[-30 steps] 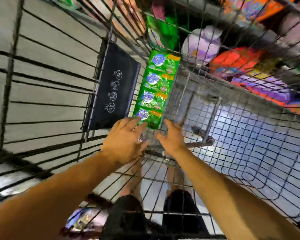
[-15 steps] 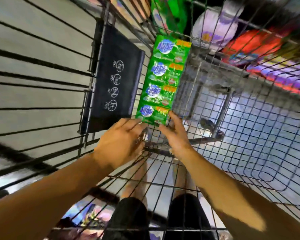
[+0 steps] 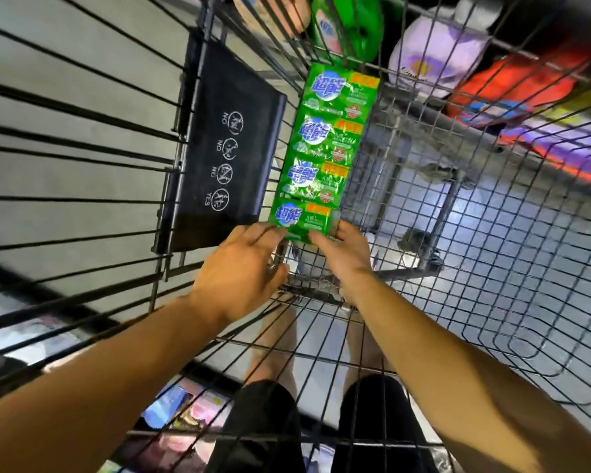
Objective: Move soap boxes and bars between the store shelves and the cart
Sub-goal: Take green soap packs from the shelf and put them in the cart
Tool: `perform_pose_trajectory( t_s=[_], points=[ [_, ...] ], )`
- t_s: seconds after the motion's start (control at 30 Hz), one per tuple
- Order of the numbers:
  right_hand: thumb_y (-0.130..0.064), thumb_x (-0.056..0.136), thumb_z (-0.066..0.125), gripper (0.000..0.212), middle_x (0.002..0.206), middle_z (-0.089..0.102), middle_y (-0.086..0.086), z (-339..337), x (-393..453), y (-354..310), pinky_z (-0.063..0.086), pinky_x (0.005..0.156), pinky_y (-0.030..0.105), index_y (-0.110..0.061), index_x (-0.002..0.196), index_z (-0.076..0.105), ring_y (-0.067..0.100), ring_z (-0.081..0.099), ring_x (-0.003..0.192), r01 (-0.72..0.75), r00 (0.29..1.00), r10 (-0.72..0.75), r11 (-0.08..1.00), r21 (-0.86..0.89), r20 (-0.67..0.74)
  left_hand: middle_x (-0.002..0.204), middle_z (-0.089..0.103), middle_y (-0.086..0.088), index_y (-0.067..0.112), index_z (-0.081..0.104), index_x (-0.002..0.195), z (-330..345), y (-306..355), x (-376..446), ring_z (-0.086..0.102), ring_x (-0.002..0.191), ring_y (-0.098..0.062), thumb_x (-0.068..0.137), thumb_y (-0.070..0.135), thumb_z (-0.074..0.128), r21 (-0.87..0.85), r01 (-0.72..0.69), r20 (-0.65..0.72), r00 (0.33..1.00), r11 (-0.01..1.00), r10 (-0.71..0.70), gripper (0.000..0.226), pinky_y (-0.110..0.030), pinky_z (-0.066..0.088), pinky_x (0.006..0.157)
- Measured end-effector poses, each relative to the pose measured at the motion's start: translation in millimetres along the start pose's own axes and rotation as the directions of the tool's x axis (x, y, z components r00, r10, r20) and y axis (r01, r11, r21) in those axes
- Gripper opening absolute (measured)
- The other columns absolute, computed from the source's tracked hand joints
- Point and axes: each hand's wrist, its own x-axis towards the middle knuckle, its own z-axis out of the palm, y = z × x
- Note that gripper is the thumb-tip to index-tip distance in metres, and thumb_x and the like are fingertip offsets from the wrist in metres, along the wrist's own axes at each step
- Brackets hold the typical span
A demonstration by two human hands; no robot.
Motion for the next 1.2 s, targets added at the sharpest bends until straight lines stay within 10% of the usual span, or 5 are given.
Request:
perform_pose_trajectory(
  t_s=[0.53, 0.73, 0.87, 1.2],
  points=[
    [-0.006, 0.091, 0.064, 0.031, 0.116, 0.071, 0.001, -52, -44, -23, 0.050, 0.093, 0.035, -0.019, 0.119, 0.063, 0.018, 0.066, 0.109, -0.016, 0.917, -0.084, 0.969, 0.246, 0.390, 0.123, 0.058, 0.011, 0.034, 0.044, 0.138, -23, 5, 37, 0.061, 0.111, -0.014, 0.077, 0.036, 0.082, -0.718, 0.231, 0.042, 0.956, 0.657, -0.291, 0.072, -0.036, 0.049, 0.101],
    [-0.032, 0.085, 0.074, 0.049, 0.132, 0.064, 0.004, -66, -27, -30, 0.046, 0.105, 0.039, -0.020, 0.129, 0.058, 0.022, 0.059, 0.125, -0.034, 0.875, -0.081, 0.973, 0.227, 0.477, 0.105, 0.070, 0.005, 0.028, 0.058, 0.122, -17, 8, 37, 0.067, 0.091, -0.005, 0.072, 0.031, 0.086, -0.821, 0.225, 0.037, 0.938, 0.525, -0.344, 0.057, -0.028, 0.057, 0.082],
    [-0.043, 0.089, 0.066, 0.066, 0.143, 0.054, -0.002, -62, -4, -42, 0.047, 0.099, 0.033, -0.021, 0.147, 0.042, 0.016, 0.053, 0.130, -0.022, 0.915, -0.057, 0.982, 0.190, 0.399, 0.087, 0.065, 0.018, 0.031, 0.058, 0.112, -12, 12, 31, 0.060, 0.074, 0.014, 0.069, 0.035, 0.088, -0.724, 0.284, -0.080, 0.871, 0.629, -0.485, 0.052, -0.002, 0.043, 0.067],
    [-0.072, 0.061, 0.079, 0.104, 0.158, 0.035, -0.007, -31, 35, -54, 0.036, 0.114, 0.052, -0.038, 0.149, 0.036, 0.023, 0.040, 0.141, 0.024, 0.970, -0.029, 0.999, 0.026, 0.240, 0.097, 0.061, 0.011, 0.028, 0.057, 0.131, -16, 3, 25, 0.058, 0.089, -0.005, 0.067, 0.043, 0.085, -0.620, 0.350, -0.081, 0.862, 0.702, -0.501, 0.071, 0.003, 0.035, 0.068]
  ],
)
